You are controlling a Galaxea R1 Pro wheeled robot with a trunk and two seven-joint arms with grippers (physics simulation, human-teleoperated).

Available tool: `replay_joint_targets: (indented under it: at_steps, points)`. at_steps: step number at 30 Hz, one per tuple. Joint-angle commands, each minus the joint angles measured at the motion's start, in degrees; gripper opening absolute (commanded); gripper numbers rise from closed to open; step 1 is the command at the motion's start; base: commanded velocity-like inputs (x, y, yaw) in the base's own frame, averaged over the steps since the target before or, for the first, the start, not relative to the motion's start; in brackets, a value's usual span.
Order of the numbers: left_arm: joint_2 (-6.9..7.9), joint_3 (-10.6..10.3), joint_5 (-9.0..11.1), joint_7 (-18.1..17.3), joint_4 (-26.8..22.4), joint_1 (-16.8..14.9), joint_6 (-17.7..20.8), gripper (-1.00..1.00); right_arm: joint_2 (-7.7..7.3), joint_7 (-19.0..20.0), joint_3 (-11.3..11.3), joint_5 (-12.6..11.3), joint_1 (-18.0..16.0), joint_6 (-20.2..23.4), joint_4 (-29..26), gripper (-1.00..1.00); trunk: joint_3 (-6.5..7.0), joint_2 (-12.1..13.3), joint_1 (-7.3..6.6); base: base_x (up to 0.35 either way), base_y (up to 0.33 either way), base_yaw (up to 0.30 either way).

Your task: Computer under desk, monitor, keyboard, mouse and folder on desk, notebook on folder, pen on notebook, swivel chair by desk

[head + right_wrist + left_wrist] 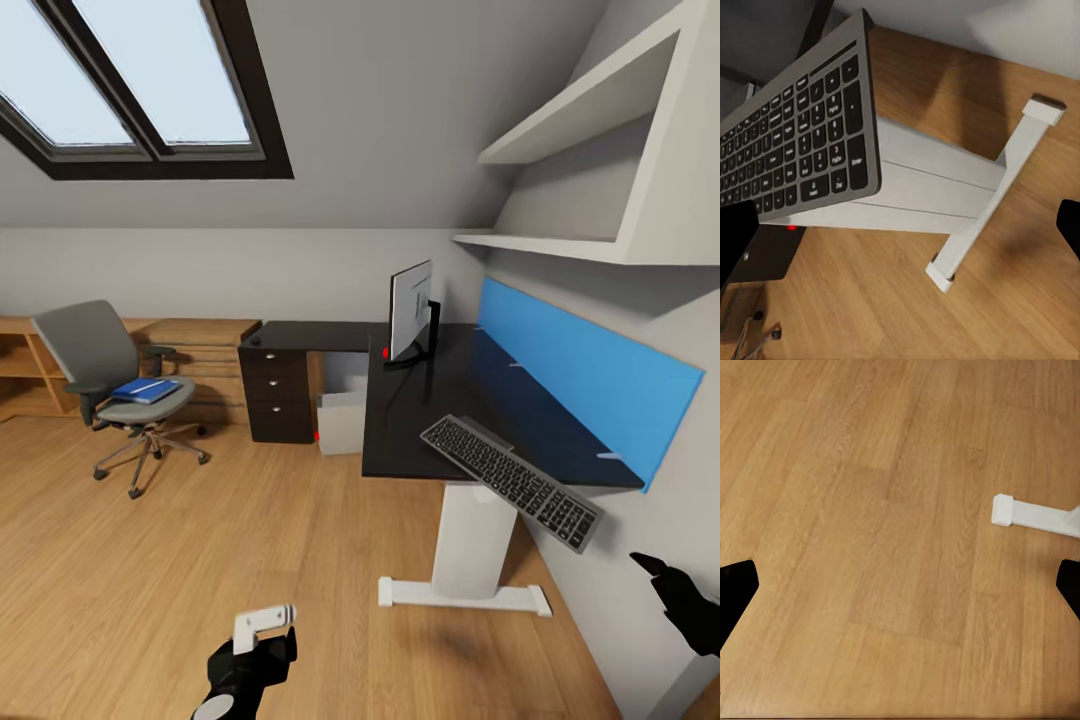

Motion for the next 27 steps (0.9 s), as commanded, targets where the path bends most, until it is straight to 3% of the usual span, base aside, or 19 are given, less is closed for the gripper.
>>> replay_joint_targets:
  at_steps: [1,21,24,26,27]
  points:
    - [-0.01,-0.09,0.53,0.48,0.19,-0.01,0.09,1.0,0.04,0.02,-0.12,-0.16,-0.05,0.27,-0.04,1.0,-0.23,-0.44,0.23,0.0,0.0,0.0]
    - [-0.17,-0.24,0.52,0.53,3.26,-0.02,0.09,1.0,0.08,0.24,-0.25,-0.57,-0.05,0.01,-0.64,1.0,-3.82,-8.47,4.62,0.0,0.0,0.0]
    - [-0.15,-0.24,0.52,0.54,3.34,-0.01,0.09,1.0,-0.01,3.25,-0.27,-2.95,-0.05,0.19,-0.44,1.0,-4.36,-9.67,5.28,0.0,0.0,0.0]
    - [-0.18,-0.24,0.52,0.54,3.36,-0.01,0.09,1.0,-0.09,8.86,-0.24,-5.01,-0.05,0.33,-0.11,1.0,-4.72,-10.47,5.72,0.0,0.0,0.0]
    - [-0.19,-0.24,0.52,0.54,3.37,-0.03,0.09,1.0,-0.13,9.83,-0.26,-5.21,-0.05,0.34,0.06,1.0,-4.9,-10.87,5.94,0.0,0.0,0.0]
